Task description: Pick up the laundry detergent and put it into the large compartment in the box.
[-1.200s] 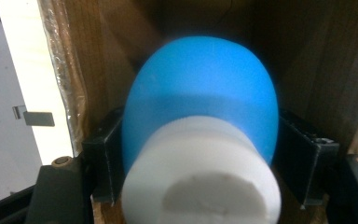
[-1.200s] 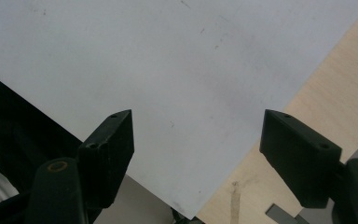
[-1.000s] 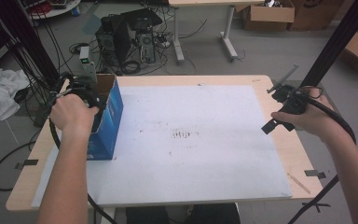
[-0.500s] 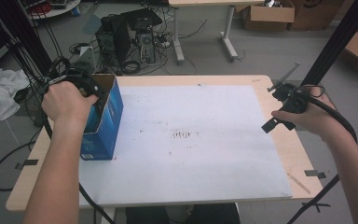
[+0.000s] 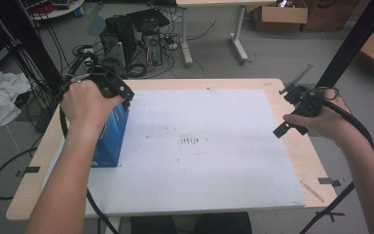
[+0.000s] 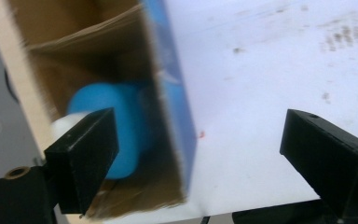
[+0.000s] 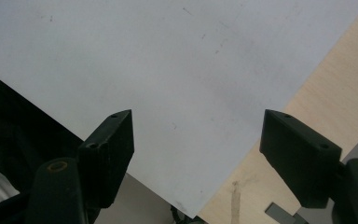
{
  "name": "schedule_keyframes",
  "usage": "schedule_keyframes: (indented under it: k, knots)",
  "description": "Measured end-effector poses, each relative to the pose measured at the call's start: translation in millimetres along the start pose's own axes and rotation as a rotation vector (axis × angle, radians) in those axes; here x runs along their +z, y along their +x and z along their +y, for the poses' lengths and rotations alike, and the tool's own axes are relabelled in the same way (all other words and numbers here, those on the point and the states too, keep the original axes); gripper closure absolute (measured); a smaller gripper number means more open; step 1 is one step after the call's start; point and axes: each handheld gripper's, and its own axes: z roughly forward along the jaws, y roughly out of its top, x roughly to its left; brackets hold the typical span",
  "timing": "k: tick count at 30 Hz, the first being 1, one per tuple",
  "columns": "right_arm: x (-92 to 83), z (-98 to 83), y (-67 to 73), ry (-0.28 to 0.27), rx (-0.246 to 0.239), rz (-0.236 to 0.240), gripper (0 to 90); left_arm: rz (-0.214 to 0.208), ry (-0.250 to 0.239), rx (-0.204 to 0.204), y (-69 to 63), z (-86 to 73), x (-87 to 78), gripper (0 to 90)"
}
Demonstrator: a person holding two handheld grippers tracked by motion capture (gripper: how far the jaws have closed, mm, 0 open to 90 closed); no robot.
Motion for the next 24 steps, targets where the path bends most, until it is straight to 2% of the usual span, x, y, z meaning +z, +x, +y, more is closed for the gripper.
schedule_keyframes:
  k: [1, 2, 3, 4, 5, 6, 7, 8, 10, 11, 12, 13, 14, 18, 20, 21, 22, 24]
  knots:
    - [-0.4, -0.1, -0.6, -0.001, 0.003, 0.0, 26.2, -0.005, -0.009, 0.034, -9.7, 1.5, 0.3, 10.9]
    - [-0.4, -0.1, -0.6, -0.001, 0.003, 0.0, 26.2, -0.005, -0.009, 0.034, -9.7, 1.5, 0.3, 10.6]
    - [-0.4, -0.3, -1.2, 0.0, 0.007, 0.0, 26.2, -0.027, -0.016, 0.063, -20.0, 2.5, 1.3, 10.3]
    - [-0.4, -0.3, -1.2, 0.0, 0.007, 0.0, 26.2, -0.027, -0.016, 0.063, -20.0, 2.5, 1.3, 9.9]
    - [-0.7, -0.4, -1.6, 0.001, 0.007, -0.001, 26.2, -0.044, -0.023, 0.099, -30.4, 3.0, 3.1, 8.8]
    - [-0.7, -0.4, -1.6, 0.001, 0.007, -0.001, 26.2, -0.044, -0.023, 0.099, -30.4, 3.0, 3.1, 8.4]
    - [-1.0, -0.2, -1.4, 0.0, 0.008, -0.002, 26.2, -0.049, -0.027, 0.126, -40.8, 3.2, 6.2, 7.9]
    - [-1.0, -0.2, -1.4, 0.0, 0.008, -0.002, 26.2, -0.049, -0.027, 0.126, -40.8, 3.2, 6.2, 7.4]
    - [-0.9, 0.3, -1.3, -0.001, 0.005, -0.001, 26.2, -0.05, -0.034, 0.165, -50.4, 3.6, 9.5, 6.6]
    - [-0.6, 1.0, -1.8, 0.002, 0.004, -0.002, 26.2, -0.068, -0.04, 0.206, -58.0, 4.5, 11.8, 4.8]
    - [-0.6, 1.0, -1.8, 0.002, 0.004, -0.002, 26.2, -0.068, -0.04, 0.206, -58.0, 4.5, 11.8, 4.3]
    - [-0.1, 1.5, -2.2, 0.0, 0.006, -0.002, 26.2, -0.102, -0.051, 0.244, -66.3, 5.3, 15.9, 2.9]
    - [-0.1, 1.5, -2.2, 0.0, 0.006, -0.002, 26.2, -0.102, -0.051, 0.244, -66.3, 5.3, 15.9, 2.4]
    - [2.5, 2.6, -2.1, 0.006, 0.006, 0.002, 26.2, -0.103, -0.063, 0.313, -81.9, 4.8, 23.6, 1.6]
    - [3.3, 3.2, -2.5, 0.007, 0.007, 0.002, 26.2, -0.126, -0.082, 0.34, -88.5, 4.3, 26.2, 1.5]
    - [4.1, 3.7, -2.9, 0.01, 0.009, 0.003, 26.2, -0.125, -0.104, 0.382, -96.7, 3.2, 26.9, 1.3]
    - [4.1, 3.7, -2.9, 0.01, 0.009, 0.003, 26.2, -0.125, -0.104, 0.382, -96.7, 3.2, 26.9, 1.2]
    - [4.4, 4.1, -3.4, 0.01, 0.008, 0.001, 26.2, -0.155, -0.121, 0.422, -105.2, 2.0, 26.7, 1.2]
